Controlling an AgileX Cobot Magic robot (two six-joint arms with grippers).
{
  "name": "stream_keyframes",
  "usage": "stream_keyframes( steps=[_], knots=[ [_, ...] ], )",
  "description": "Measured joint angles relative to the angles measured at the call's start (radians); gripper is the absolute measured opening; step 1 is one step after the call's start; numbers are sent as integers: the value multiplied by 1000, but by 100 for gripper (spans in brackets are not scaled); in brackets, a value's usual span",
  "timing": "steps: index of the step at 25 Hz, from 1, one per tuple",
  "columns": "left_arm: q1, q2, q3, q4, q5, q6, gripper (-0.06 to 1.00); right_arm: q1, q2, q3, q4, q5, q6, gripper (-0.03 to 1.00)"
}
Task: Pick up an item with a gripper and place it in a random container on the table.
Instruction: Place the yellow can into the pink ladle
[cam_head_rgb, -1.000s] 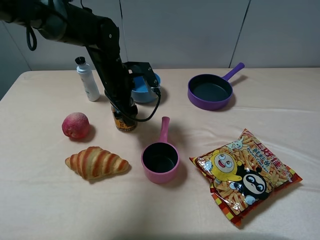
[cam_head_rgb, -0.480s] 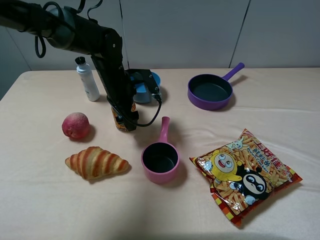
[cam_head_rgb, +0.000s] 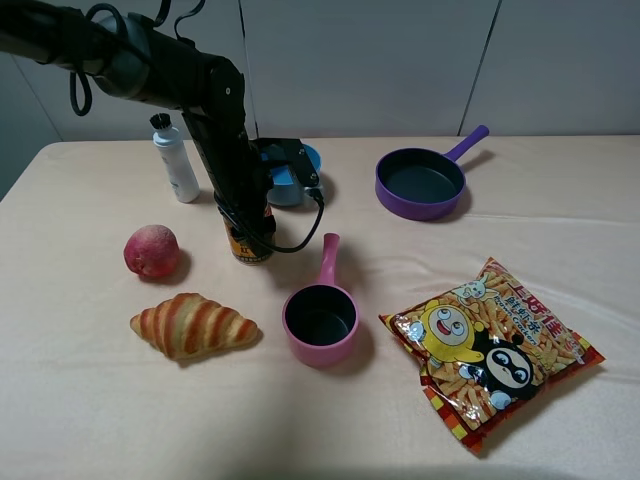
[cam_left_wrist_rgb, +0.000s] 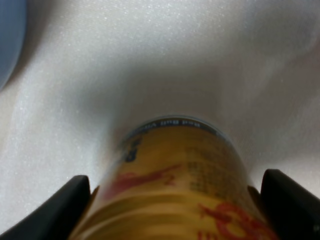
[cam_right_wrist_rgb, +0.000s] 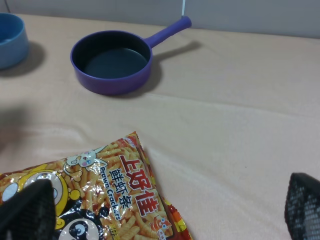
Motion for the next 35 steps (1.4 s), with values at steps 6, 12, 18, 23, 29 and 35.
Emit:
stream_keyframes(
  steps=[6, 12, 18, 23, 29, 35],
  knots=[
    [0, 0, 0, 0, 0, 0, 69, 0, 0, 0, 0, 0, 0, 69],
    [0, 0, 0, -2, -2, 0, 69, 0, 0, 0, 0, 0, 0, 69],
    [0, -4, 0, -2, -2, 0, 69, 0, 0, 0, 0, 0, 0, 69],
    [0, -39, 0, -4, 1, 0, 69, 0, 0, 0, 0, 0, 0, 69],
    [0, -96, 0, -7, 48, 0, 69, 0, 0, 0, 0, 0, 0, 69],
    [0, -144, 0, -8, 128, -28, 69, 0, 0, 0, 0, 0, 0, 69]
  ],
)
